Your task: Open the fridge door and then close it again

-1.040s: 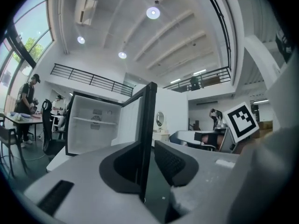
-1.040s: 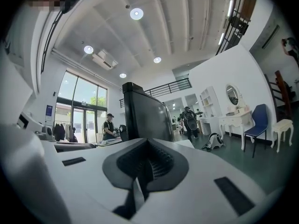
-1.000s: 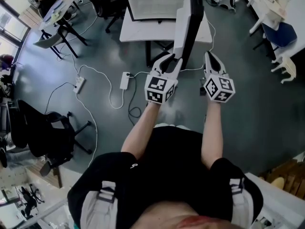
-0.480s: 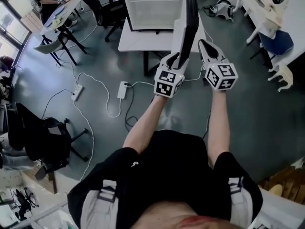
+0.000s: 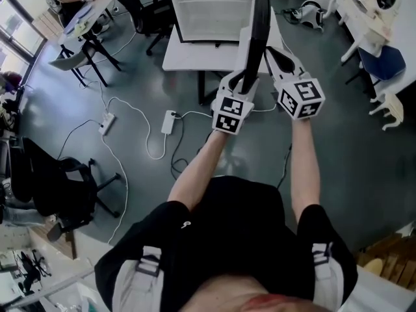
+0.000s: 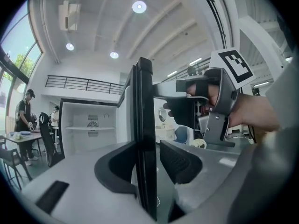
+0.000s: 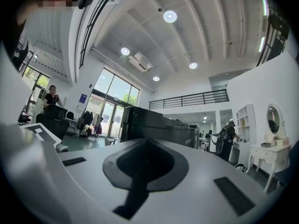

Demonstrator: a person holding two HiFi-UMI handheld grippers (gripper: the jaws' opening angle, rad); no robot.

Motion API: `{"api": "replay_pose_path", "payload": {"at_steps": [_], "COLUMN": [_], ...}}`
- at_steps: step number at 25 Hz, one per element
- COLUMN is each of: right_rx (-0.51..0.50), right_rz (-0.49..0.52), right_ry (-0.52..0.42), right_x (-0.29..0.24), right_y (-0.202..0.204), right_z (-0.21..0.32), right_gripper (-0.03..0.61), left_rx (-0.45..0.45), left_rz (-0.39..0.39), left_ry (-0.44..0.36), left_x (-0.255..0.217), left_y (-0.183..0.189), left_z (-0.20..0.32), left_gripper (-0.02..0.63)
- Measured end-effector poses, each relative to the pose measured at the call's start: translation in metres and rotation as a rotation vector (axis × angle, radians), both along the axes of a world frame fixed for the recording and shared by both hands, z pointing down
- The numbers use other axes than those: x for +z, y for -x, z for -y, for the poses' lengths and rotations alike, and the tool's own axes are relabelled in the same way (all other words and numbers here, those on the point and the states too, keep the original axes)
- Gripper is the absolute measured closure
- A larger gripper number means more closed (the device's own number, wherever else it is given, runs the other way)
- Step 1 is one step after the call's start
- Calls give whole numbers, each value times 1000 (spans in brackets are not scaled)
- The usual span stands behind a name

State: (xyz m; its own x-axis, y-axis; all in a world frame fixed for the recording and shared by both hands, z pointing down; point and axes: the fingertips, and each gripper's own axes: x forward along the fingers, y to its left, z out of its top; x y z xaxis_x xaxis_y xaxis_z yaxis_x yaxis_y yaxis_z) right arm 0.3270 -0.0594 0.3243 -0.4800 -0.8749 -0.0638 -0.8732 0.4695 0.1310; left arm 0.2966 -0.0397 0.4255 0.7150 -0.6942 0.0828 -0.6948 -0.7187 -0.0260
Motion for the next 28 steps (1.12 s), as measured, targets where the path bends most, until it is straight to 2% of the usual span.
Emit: {"api": "replay_pose_path", "payload": {"at_steps": [6, 16, 24, 28], "right_rx": [-63, -147, -114, -61], "right_rz": [12, -9, 37, 3], "right_ry": [-21, -72, -97, -98], "right_x": [0, 2, 2, 2], "right_y": [33, 145, 224, 256], "right_z": [16, 79, 178, 231], "right_gripper": [584, 584, 584, 584], "left_rx": [-73, -188, -118, -78], "left_rz": [-3, -54, -81, -100], "left_ry": [-11, -14, 0, -1], "left_x": [0, 3, 4, 1], "left_y": [33, 140, 215, 247], "left_z": [21, 100, 207, 263], "left_gripper": [465, 474, 466, 462]}}
